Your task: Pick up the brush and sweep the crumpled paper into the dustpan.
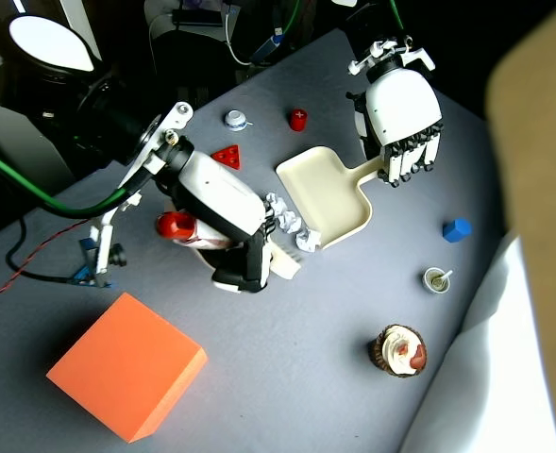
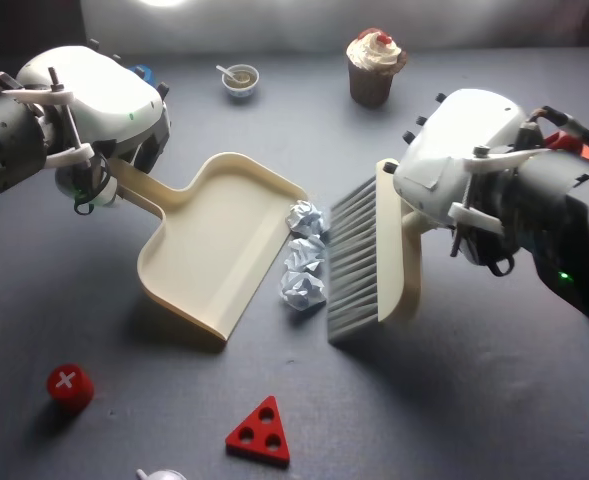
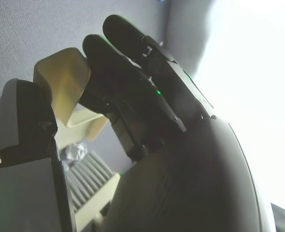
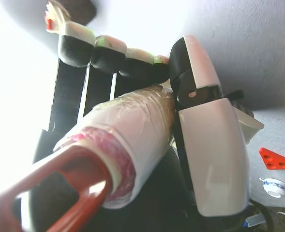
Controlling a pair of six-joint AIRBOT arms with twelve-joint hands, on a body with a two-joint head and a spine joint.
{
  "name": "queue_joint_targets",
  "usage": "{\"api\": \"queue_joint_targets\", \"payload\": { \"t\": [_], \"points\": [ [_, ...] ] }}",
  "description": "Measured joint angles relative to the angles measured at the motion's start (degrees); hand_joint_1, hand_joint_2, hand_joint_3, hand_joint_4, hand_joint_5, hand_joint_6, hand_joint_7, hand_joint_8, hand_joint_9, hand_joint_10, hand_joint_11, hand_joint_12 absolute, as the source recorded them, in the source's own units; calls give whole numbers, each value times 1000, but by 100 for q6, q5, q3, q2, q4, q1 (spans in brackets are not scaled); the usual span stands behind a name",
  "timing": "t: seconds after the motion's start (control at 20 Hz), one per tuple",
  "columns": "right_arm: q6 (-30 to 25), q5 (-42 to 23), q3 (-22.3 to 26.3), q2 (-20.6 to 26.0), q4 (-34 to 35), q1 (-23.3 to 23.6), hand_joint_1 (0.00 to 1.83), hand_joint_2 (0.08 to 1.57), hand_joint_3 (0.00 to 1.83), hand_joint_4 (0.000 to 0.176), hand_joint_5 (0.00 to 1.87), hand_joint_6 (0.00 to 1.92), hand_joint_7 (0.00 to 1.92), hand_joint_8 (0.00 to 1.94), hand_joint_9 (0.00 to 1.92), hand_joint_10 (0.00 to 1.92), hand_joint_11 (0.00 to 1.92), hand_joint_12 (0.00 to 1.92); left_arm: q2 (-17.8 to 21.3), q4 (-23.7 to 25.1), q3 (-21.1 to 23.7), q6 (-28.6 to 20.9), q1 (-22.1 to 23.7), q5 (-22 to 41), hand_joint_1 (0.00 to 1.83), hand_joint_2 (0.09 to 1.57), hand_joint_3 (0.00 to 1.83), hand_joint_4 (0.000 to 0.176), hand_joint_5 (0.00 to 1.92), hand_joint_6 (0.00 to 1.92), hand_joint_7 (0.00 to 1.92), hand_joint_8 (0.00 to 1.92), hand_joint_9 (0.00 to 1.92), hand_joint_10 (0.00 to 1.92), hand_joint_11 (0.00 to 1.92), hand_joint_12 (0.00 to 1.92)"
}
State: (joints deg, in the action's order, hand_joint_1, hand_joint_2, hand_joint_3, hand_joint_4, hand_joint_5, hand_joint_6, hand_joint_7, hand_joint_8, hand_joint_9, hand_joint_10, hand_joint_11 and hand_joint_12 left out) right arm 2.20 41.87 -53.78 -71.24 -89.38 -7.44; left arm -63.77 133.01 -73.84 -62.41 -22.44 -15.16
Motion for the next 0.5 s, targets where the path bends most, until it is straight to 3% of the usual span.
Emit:
{"api": "queue_joint_targets", "payload": {
  "t": [0.2,0.25,0.3,0.35,0.4,0.45,0.5],
  "points": [
    [2,20,-304,-264,2,17,1123,1315,0,0,760,1921,879,1941,884,1921,897,1921,0,0,17,2,0,0,1244,1090,0,0,1040,1012,1046,755,1147,0,809,726],
    [0,22,-341,-319,4,17,1129,1315,0,0,762,1921,885,1941,890,1921,899,1921,0,-2,26,2,0,-4,1347,1095,0,0,1011,1019,1041,700,964,920,803,744],
    [2,46,-400,-437,7,17,1129,1315,0,0,762,1921,885,1941,890,1921,899,1921,0,-4,31,0,0,0,1347,1095,0,0,1011,1019,1041,700,964,920,803,744],
    [0,31,-433,-535,4,17,1159,1311,0,0,754,1921,888,1941,901,1921,921,1921,-2,-2,35,0,2,0,1263,1095,3,0,1019,1039,1035,761,965,491,779,754],
    [0,28,-450,-632,-9,20,1159,1311,0,0,754,1921,888,1941,901,1921,921,1921,-4,-2,35,7,7,0,1263,1095,3,0,1019,1039,1035,761,965,491,779,754],
    [0,24,-540,-728,7,70,1164,1298,0,0,719,1921,882,1941,905,1921,947,1921,-4,-11,35,11,9,-15,1243,1091,3,0,1029,1032,1044,757,1104,99,793,761],
    [-11,31,-595,-776,-20,94,1162,1297,0,0,743,1921,886,1941,907,1921,949,1921,-4,-15,35,15,13,-24,1245,1091,0,0,1038,1018,1045,756,1124,44,789,763]
  ]
}}
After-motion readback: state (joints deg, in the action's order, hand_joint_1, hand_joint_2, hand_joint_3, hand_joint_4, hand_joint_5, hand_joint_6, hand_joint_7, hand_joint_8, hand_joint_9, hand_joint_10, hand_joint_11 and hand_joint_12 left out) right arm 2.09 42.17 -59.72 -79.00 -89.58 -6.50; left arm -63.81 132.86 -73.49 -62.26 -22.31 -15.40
